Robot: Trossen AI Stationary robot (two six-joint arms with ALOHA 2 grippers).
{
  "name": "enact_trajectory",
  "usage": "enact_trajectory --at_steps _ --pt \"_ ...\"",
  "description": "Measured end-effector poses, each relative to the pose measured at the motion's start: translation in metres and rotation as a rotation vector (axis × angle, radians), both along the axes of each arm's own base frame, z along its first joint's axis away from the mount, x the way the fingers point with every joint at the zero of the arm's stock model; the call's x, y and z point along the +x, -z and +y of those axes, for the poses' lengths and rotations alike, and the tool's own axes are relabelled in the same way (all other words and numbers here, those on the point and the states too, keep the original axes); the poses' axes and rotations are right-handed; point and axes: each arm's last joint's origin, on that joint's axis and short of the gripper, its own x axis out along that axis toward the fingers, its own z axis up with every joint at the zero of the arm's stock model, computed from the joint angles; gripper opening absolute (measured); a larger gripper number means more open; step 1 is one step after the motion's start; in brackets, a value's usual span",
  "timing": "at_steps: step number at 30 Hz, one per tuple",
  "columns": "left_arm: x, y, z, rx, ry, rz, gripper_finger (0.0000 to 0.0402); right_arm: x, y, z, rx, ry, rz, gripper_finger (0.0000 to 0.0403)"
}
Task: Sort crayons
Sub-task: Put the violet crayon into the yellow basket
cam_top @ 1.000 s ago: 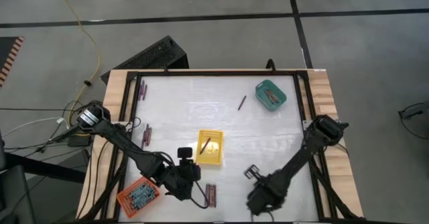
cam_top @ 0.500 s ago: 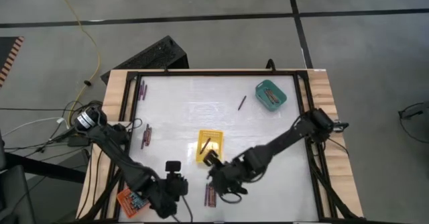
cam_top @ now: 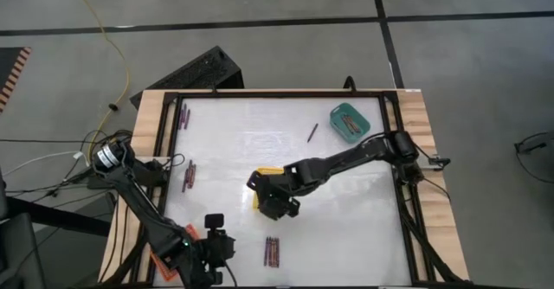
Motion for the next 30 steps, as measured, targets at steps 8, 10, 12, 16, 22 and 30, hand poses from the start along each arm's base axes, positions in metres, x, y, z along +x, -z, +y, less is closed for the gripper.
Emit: enact_trajectory --at_steps 8,10,12,16,22,30 --pt "-0.003 -0.001 -0.002 0.018 -0.017 -0.032 0.0132 -0.001 0.005 -0.021 -0.007 0.039 0.071 0.0004" --pt "-0.003 -0.001 -0.002 0.018 -0.017 -0.033 0.0132 -0.001 0.005 -0.022 -0.008 0.042 0.072 0.0012" --pt "-0.002 -0.001 -0.002 0.018 -0.017 -0.034 0.0132 -0.001 0.005 -0.024 -0.008 0.047 0.075 0.0023" --pt "-0.002 -0.001 -0.002 0.016 -0.021 -0.036 0.0132 -0.002 0.007 -0.029 -0.011 0.057 0.107 0.0047" --pt "-0.002 -0.001 -0.002 0.005 -0.033 -0.038 0.0132 -0.006 0.009 -0.031 0.006 0.063 0.154 0.0084" --pt "0.002 -0.002 0.001 0.013 -0.031 -0.050 0.0132 -0.011 0.005 -0.018 -0.017 0.118 0.139 0.0130"
